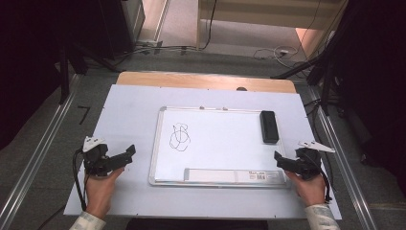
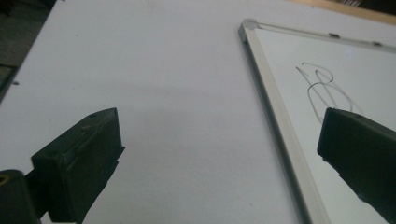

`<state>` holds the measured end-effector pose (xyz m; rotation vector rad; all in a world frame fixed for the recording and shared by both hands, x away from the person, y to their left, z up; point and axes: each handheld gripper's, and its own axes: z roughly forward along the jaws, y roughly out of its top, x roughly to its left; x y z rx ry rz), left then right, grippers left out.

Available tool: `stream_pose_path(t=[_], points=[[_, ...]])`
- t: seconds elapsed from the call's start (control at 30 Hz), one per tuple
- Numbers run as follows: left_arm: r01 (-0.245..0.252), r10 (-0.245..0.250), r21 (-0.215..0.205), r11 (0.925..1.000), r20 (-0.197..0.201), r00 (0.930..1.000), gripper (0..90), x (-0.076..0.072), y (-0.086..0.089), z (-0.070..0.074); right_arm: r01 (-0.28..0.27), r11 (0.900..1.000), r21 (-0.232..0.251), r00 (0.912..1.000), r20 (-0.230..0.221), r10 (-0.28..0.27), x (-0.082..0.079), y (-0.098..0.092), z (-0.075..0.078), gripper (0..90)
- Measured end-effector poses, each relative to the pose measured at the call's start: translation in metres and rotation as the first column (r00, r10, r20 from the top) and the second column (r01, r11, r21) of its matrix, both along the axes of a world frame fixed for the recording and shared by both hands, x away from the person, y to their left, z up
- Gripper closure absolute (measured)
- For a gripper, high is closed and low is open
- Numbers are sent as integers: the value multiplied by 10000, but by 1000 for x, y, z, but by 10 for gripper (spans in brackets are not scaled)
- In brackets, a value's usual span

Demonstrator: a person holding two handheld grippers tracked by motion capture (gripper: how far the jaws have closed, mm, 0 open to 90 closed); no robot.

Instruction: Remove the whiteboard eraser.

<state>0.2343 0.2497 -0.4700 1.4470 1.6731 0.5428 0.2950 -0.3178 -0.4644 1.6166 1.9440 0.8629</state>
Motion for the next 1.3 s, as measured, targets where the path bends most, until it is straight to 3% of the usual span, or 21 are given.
stream_pose_path(t=[0.1,0.2,0.3,0.57,0.93,1.1,1.3], points=[[-59,61,83,9999,-220,9997,0,3,2,-1,-22,10000,15,10000,49,22,4,3,1,49],[-84,86,199,9998,-121,9999,0,3,2,0,-42,10000,-55,9999,100,43,10,9,3,49],[-185,172,629,9979,206,9996,0,3,-2,4,-111,9999,-100,9999,112,112,17,15,3,49],[-102,61,1207,9926,351,9994,1,2,-9,4,-129,9998,-126,9997,213,131,39,27,4,48],[-254,203,1132,9932,457,9987,6,1,-7,4,-71,9999,-73,9998,190,72,59,35,2,49],[-268,222,1141,9931,415,9989,8,1,-7,4,103,9999,21,9990,436,-103,69,37,3,81],[-245,204,1102,9936,379,9991,9,3,-7,3,382,9993,6,9990,223,-382,95,43,0,119]])
